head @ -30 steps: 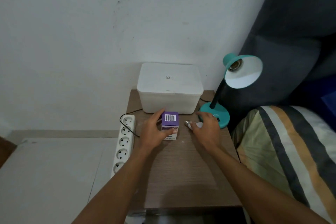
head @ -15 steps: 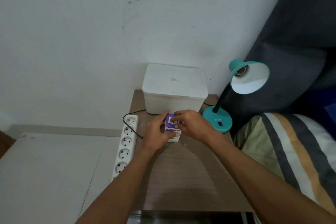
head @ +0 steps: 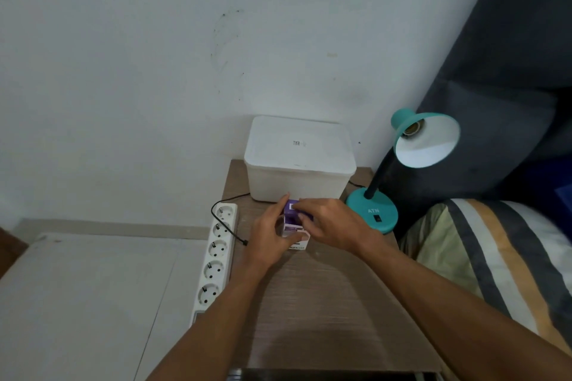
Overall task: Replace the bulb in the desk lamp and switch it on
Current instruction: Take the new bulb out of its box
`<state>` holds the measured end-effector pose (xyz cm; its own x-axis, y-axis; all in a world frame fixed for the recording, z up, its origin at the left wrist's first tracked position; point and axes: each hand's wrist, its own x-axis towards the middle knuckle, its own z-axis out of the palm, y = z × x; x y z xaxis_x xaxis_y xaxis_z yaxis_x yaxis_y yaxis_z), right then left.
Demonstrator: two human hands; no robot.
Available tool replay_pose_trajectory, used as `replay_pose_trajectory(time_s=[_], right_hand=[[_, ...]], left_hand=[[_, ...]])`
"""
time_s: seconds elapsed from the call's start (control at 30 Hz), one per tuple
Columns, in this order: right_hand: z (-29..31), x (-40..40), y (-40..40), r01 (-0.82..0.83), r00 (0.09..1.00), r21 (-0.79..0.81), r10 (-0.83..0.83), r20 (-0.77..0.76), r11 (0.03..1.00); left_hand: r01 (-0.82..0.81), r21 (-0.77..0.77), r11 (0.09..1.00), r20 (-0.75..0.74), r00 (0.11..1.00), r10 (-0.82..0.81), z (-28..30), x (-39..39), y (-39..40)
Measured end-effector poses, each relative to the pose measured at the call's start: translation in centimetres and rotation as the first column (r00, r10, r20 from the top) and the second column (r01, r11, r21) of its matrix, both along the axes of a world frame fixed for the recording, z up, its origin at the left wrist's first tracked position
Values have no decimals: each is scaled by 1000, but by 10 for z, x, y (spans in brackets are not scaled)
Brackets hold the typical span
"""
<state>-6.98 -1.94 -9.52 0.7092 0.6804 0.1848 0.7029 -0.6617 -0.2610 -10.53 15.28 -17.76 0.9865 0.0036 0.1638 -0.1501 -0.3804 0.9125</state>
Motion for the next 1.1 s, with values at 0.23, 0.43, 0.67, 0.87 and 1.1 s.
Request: replay_pose_trajectory(time_s=[0.23,0.43,0.67,0.87,1.1], right_hand=[[0,7,15,453,891,412,-409,-196,790],[2,8,20,614,770,478,-609,-191,627],[-12,-2,18,473,880,187,-472,-56,861],[-15,-7,30,461,887,66,-459,-48,885],[-13,-4,32,446,888,66,-431,-160,893]], left_hand=[[-13,-8,1000,-23,1000,13,-2,-3,0],[-7,19,1000,-21,1000,7,-5,-1,2],[3,47,999,-25,1000,-2,-5,3,5],[-10,35,999,-27,1000,11,-4,3,5],[-6,36,999,-38,999,7,-5,3,4]])
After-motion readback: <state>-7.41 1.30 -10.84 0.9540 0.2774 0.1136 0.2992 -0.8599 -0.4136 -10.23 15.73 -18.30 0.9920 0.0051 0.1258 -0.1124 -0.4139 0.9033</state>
